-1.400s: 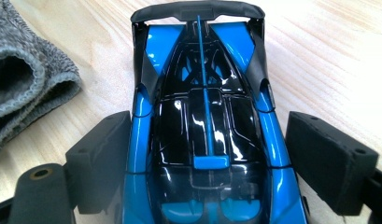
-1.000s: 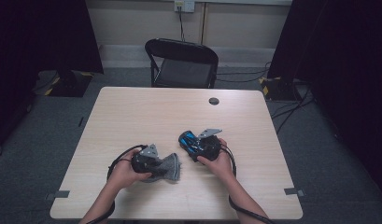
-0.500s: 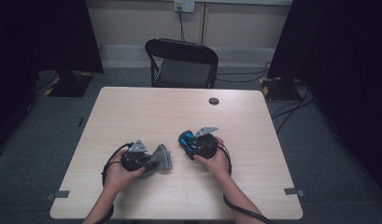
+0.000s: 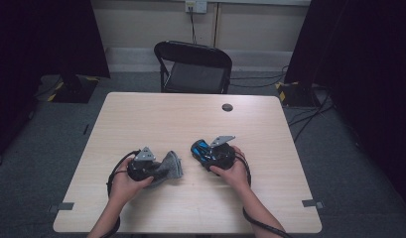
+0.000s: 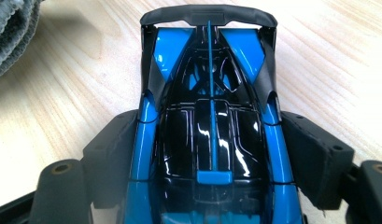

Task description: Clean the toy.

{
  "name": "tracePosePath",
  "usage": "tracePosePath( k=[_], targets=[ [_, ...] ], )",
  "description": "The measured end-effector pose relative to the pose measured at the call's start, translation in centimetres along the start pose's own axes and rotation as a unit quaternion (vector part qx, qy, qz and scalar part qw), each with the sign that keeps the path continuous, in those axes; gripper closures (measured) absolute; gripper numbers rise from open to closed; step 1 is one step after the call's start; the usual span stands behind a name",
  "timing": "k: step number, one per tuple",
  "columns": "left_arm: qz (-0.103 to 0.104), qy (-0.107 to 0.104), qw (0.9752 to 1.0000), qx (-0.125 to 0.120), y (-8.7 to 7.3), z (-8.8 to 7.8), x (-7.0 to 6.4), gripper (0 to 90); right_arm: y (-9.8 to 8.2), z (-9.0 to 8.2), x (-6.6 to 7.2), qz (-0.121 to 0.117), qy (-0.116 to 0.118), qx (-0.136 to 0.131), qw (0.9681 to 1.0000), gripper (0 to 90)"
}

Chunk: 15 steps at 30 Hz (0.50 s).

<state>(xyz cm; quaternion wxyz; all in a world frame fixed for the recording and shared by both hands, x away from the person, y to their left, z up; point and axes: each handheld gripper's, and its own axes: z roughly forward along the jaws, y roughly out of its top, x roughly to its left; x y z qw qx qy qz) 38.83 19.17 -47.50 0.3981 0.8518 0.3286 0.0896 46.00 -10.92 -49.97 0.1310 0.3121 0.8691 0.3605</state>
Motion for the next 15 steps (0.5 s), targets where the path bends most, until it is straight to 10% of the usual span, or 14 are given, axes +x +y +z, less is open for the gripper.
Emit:
tracePosePath(
  k=[15],
  targets=[
    [0.012, -0.004, 0.9999, -0.001, 0.22, 0.31, -0.22, 69.2, -0.41, -0.01, 0.19, 0.01, -0.006, -0.016, 0.9998, 23.8]
  ],
)
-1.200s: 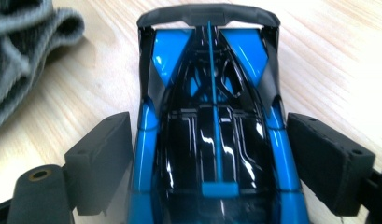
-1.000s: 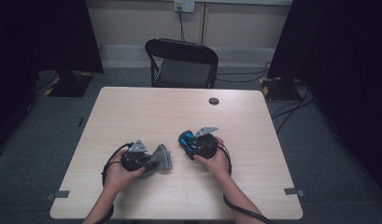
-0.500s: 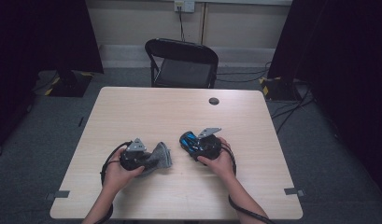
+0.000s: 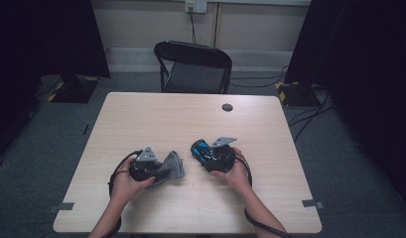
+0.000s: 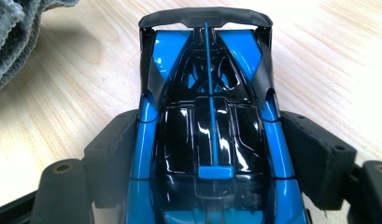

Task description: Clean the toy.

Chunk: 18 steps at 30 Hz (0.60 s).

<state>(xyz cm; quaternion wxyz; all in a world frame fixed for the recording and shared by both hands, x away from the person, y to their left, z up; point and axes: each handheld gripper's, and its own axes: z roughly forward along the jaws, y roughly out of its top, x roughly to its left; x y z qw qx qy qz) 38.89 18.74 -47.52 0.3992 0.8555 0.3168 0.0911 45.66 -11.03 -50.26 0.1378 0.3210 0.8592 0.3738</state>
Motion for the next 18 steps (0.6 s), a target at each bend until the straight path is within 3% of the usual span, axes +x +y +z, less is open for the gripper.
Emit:
tracePosePath(
  k=[3, 5, 10, 13, 18],
  targets=[
    [0.0, 0.0, 1.0, 0.001, 0.04, 0.06, -0.03, 69.0, 0.01, 0.0, 0.0, -0.005, 0.004, 0.004, 1.0, 18.0],
    [0.0, 0.0, 1.0, -0.001, 0.04, 0.07, -0.04, 69.0, -0.16, -0.02, -0.06, -0.02, 0.021, 0.006, 0.9996, 14.1],
    [0.002, 0.001, 1.0, 0.002, 0.01, 0.12, -0.04, 68.9, -0.26, -0.04, -0.11, -0.018, 0.021, 0.002, 0.9996, 15.2],
    [0.003, 0.001, 1.0, 0.0, 0.04, 0.15, -0.08, 68.9, -0.29, -0.27, -0.23, -0.011, 0.014, -0.002, 0.9998, 25.1],
    [0.002, 0.001, 1.0, -0.003, 0.09, 0.16, -0.12, 68.8, -0.21, -0.28, -0.15, -0.006, 0.009, 0.0, 0.9999, 25.5]
  ],
)
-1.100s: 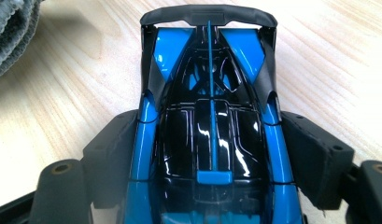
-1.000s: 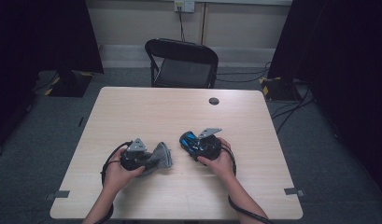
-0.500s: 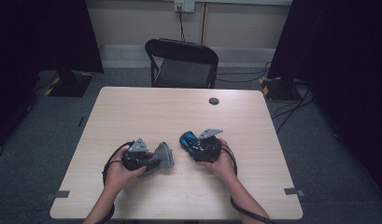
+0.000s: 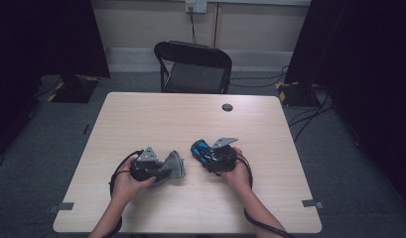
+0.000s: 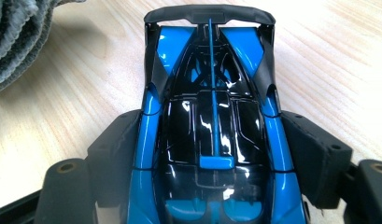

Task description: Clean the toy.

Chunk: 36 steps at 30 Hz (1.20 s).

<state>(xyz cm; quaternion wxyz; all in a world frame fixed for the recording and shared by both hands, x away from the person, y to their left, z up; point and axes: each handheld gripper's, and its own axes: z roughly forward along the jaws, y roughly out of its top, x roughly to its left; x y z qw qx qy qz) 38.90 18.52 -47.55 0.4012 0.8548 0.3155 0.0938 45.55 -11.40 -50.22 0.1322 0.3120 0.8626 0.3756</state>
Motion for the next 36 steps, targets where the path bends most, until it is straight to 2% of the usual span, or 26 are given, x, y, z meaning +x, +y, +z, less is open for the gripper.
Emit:
tracePosePath(
  k=[7, 8, 13, 15, 19, 22, 26, 30, 31, 34, 36],
  targets=[
    [0.007, 0.005, 1.0, -0.001, 0.1, -0.1, 0.2, 68.8, 0.2, 0.0, 0.2, 0.006, -0.008, 0.006, 0.9999, 26.2],
    [-0.001, 0.001, 1.0, -0.003, 0.1, -0.1, 0.1, 68.8, 0.2, 0.0, 0.2, 0.008, -0.009, 0.008, 0.9999, 26.2],
    [0.001, 0.009, 0.9999, -0.005, 0.1, -0.3, 0.4, 68.8, 0.2, -0.1, 0.5, 0.017, -0.021, 0.013, 0.9995, 26.2],
    [-0.007, 0.007, 0.9999, -0.01, 0.0, -0.3, 0.4, 68.8, 0.2, -0.2, 0.6, 0.019, -0.024, 0.014, 0.9994, 26.2],
    [-0.004, 0.013, 0.9998, -0.013, 0.1, -0.5, 0.6, 68.8, 0.1, -0.5, 0.5, 0.026, -0.022, 0.015, 0.9993, 26.2],
    [-0.01, 0.013, 0.9997, -0.016, 0.1, -0.5, 0.6, 68.8, -0.1, -1.0, 0.1, 0.037, -0.017, 0.008, 0.9991, 26.3],
    [-0.011, 0.015, 0.9997, -0.014, 0.3, -0.3, 0.7, 68.8, -0.2, -1.7, -0.2, 0.037, -0.011, 0.007, 0.9992, 26.3],
    [-0.03, 0.01, 0.9994, -0.017, 0.5, -0.1, 0.9, 69.7, -0.2, -2.6, 0.0, 0.03, 0.002, -0.001, 0.9996, 26.2],
    [-0.029, 0.015, 0.9993, -0.016, 0.6, 0.0, 1.0, 70.0, -0.1, -2.8, 0.1, 0.024, 0.006, -0.002, 0.9997, 26.3],
    [-0.054, 0.022, 0.998, -0.024, 1.1, 0.2, 1.4, 71.3, -0.1, -3.4, 0.7, 0.014, 0.018, -0.008, 0.9997, 26.2],
    [-0.064, 0.031, 0.997, -0.032, 1.6, 0.1, 1.8, 71.7, -0.1, -3.8, 1.1, 0.009, 0.024, -0.009, 0.9996, 26.2]
  ],
)
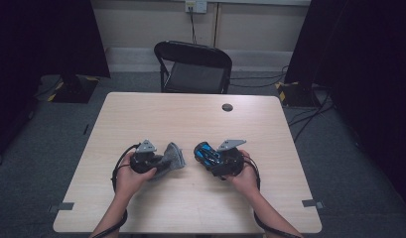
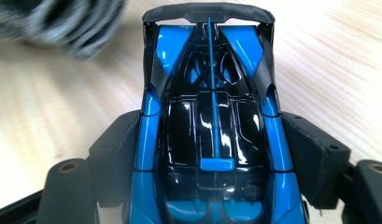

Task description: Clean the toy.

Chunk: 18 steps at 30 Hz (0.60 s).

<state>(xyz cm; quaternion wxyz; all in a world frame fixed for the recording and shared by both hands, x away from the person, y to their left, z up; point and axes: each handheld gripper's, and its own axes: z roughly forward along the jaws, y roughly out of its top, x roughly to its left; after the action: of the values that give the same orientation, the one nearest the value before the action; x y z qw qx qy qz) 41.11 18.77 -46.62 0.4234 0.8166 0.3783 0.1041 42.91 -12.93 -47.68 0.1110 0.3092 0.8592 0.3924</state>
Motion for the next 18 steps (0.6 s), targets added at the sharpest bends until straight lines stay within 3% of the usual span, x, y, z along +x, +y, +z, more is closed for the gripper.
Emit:
tracePosePath(
  k=[3, 6, 10, 13, 18],
  targets=[
    [-0.032, 0.007, 0.9993, -0.02, 0.8, -0.1, 0.6, 72.3, 0.0, -0.5, 0.5, -0.006, 0.007, -0.003, 1.0, 26.2],
    [-0.051, 0.016, 0.9983, -0.024, 1.6, 0.1, 1.2, 72.8, 0.3, -1.0, 0.8, -0.01, 0.014, -0.009, 0.9998, 26.2],
    [-0.06, 0.019, 0.9975, -0.031, 2.5, 0.8, 1.3, 73.2, 0.9, -1.5, 1.5, -0.018, 0.026, -0.02, 0.9993, 26.2],
    [-0.068, 0.006, 0.9969, -0.039, 3.1, 1.3, 1.0, 73.3, 1.5, -1.8, 2.1, -0.027, 0.032, -0.026, 0.9988, 26.2],
    [-0.06, -0.018, 0.9974, -0.035, 3.7, 2.3, 0.1, 73.4, 2.2, -1.9, 2.8, -0.03, 0.039, -0.038, 0.9981, 26.2]
  ],
)
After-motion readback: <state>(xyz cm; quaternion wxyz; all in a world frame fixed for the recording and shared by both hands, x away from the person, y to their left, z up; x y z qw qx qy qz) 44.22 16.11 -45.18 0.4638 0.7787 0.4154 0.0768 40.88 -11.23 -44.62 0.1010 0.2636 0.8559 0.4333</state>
